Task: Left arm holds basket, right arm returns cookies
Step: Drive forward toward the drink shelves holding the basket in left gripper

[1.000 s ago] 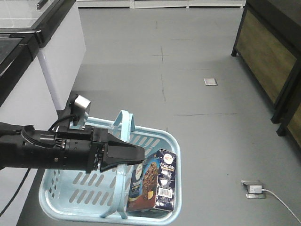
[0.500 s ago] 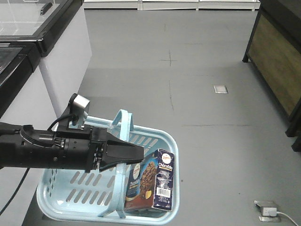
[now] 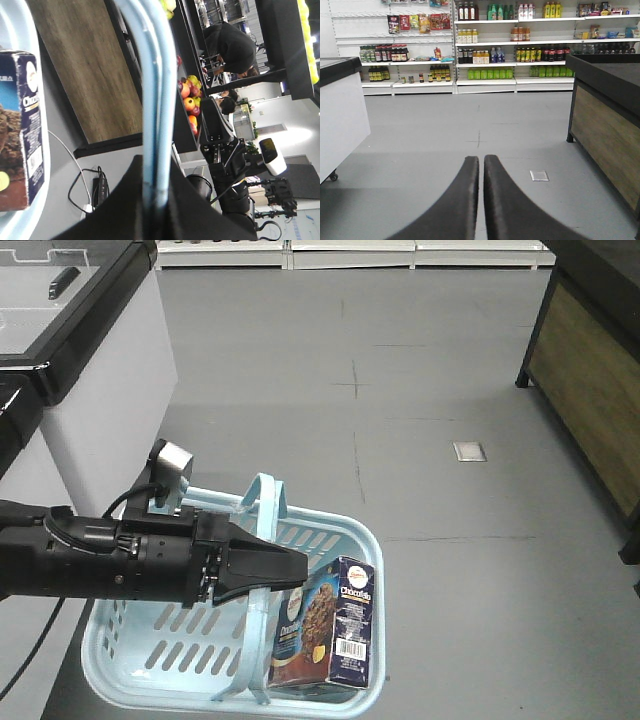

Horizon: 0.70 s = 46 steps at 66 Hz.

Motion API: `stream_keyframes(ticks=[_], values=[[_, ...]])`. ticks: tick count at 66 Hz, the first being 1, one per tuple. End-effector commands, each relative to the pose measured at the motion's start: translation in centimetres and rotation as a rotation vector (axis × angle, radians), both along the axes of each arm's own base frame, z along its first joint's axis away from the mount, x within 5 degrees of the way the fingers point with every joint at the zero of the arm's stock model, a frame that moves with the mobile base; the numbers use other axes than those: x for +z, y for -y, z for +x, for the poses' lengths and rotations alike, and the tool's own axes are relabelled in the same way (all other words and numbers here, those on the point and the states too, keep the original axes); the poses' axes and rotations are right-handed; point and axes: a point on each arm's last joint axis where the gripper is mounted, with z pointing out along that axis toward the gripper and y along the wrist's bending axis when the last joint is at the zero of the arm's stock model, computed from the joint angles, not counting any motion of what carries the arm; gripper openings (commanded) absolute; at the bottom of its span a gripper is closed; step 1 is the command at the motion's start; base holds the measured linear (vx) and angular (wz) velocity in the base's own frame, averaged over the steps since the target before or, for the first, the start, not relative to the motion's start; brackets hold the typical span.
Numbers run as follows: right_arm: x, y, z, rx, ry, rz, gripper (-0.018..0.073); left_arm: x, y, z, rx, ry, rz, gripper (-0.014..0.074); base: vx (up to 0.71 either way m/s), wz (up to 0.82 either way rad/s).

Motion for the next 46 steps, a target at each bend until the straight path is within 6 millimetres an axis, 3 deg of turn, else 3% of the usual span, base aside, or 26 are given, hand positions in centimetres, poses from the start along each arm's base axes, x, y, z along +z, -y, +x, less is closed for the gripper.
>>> stream_keyframes(ticks=[1,46], values=[[0.17,-0.02,-0.04,-0.001,0.068,-0.011,-0.0011,3.31,0.30,-0.11,0.007,0.065,-0.160,-0.0003,0.36,-0.01],[0.17,-0.02,-0.04,-0.001,0.068,-0.011,-0.0011,3.31,0.30,-0.11,0.007,0.065,-0.160,-0.0003,0.40,0.04]])
